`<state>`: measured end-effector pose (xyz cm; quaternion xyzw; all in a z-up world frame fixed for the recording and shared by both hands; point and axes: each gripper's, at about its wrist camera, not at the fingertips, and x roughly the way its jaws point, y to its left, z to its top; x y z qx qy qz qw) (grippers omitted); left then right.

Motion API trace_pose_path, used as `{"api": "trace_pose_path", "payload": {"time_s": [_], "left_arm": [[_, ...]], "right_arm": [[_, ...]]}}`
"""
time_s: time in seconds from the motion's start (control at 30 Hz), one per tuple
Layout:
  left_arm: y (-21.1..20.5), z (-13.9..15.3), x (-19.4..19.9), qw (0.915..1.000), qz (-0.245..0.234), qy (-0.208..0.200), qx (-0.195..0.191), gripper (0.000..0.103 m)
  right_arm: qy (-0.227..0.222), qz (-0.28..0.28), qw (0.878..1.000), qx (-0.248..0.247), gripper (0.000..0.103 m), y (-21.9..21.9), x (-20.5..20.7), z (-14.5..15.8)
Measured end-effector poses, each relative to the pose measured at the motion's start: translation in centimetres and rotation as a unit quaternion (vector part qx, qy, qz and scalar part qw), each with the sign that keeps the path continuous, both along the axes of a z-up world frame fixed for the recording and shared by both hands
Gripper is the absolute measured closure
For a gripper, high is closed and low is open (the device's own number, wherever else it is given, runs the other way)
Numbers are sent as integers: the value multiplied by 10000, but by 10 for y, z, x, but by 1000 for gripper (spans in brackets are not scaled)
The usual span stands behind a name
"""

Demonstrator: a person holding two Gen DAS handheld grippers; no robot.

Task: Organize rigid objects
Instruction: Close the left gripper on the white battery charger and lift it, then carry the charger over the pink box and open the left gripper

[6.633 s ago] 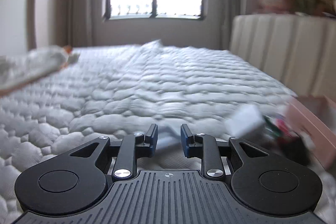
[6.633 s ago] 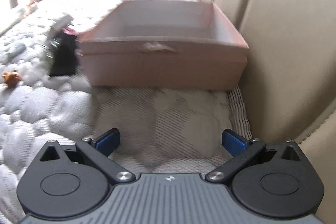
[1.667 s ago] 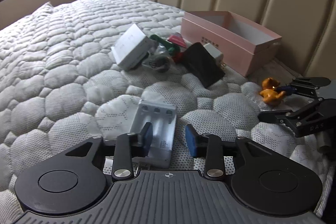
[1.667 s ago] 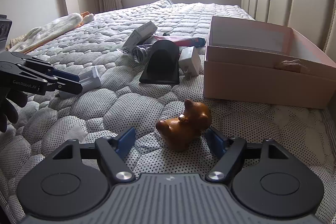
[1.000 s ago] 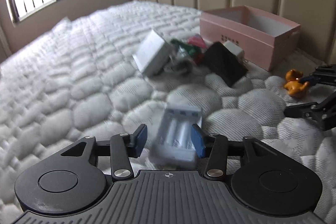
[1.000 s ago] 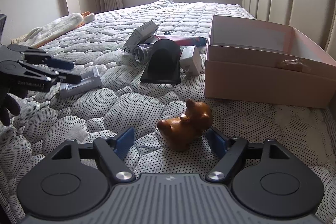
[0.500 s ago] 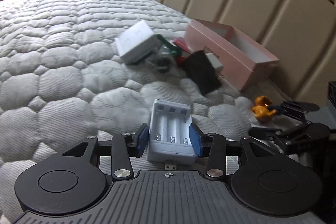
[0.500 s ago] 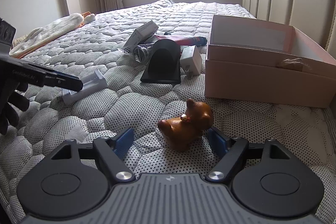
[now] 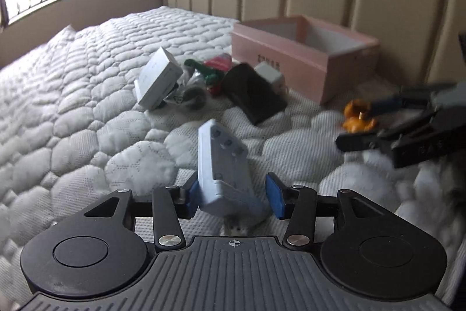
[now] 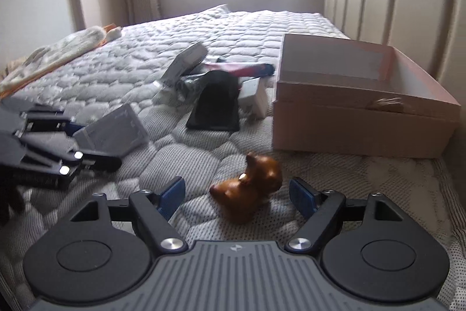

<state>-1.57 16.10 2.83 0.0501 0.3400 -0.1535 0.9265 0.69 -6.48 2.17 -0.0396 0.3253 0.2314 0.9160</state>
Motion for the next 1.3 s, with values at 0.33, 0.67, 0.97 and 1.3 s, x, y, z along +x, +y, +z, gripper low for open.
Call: {"api": "trace_pose_path", "payload": {"time_s": [0.33, 0.67, 0.97, 1.3], "left_arm": [[-12, -5, 14, 9982, 455, 168, -338, 83], [-44, 4, -9, 9991, 370, 45, -200, 83], [-86, 34, -50, 9987, -223, -251, -395, 83], [-148, 112, 66, 9897, -195, -519, -1319, 83]], "right_arm": [[198, 73, 9998, -5, 59, -5, -4, 16], [-8, 56, 9995, -321, 59, -33, -46, 29], [-203, -114, 9993, -295, 59, -67, -74, 47], [-299, -311, 9981, -430, 59, -92, -78, 71]]}}
